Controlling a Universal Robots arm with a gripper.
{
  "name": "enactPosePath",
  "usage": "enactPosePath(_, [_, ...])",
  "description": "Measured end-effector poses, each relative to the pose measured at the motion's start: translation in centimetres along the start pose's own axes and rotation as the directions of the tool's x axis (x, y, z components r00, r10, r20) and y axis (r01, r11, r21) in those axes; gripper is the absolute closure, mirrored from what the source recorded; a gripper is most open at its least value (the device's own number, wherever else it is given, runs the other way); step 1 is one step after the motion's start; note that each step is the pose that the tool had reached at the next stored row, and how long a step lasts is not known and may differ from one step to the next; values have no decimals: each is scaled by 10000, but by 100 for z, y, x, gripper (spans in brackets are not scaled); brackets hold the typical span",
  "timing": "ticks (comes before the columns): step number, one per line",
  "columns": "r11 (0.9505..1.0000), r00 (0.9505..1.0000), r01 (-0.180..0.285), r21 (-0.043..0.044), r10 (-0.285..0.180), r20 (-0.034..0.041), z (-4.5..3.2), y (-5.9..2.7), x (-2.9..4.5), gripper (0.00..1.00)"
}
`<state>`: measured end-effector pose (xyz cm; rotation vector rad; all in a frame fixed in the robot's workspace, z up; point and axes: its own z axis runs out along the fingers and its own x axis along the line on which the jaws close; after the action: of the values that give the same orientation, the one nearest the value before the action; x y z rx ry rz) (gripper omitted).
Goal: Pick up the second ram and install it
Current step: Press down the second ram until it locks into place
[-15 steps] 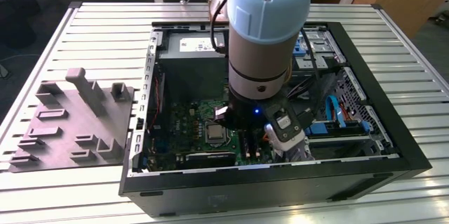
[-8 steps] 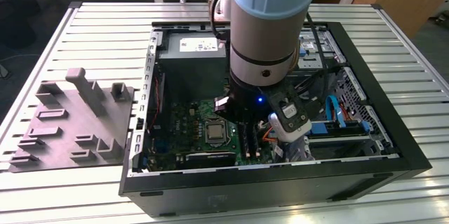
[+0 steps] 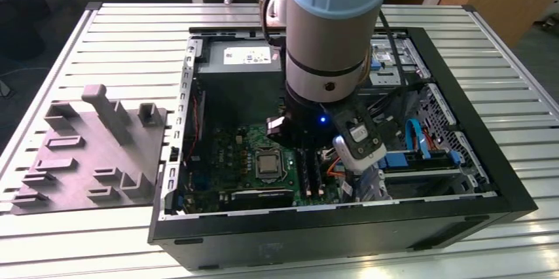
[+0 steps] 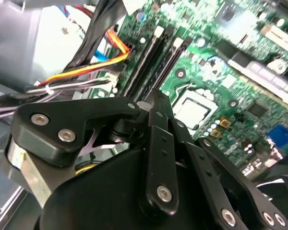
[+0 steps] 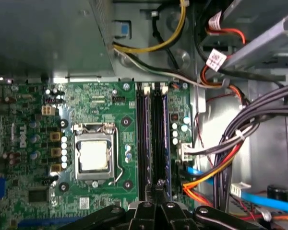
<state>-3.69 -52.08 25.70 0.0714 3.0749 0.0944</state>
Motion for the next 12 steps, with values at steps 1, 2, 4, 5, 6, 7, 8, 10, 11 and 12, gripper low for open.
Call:
enactPosePath(1, [10000,10000,0,2,0,-1,2,33,2,90])
enactPosePath(2, [10000,10000,0,0,0,0,5,66,3,90])
enactPosePath(4, [10000,10000,1,0,-1,-1,10,131,7,90])
enactPosePath(5, [10000,10000,0,1,0,0,12,162,8,90])
enactPosePath(6, [10000,10000,1,1,-1,-1,14,192,10,90])
enactPosePath(7, [10000,10000,1,0,-1,0,16,222,11,90])
enactPosePath(8, [10000,10000,1,1,-1,-1,18,253,12,90])
enactPosePath(10, [10000,10000,0,0,0,0,22,305,15,90])
enactPosePath(11, [10000,10000,-1,0,1,0,24,329,17,90])
enactPosePath(12, [10000,10000,0,-1,0,0,25,347,17,90])
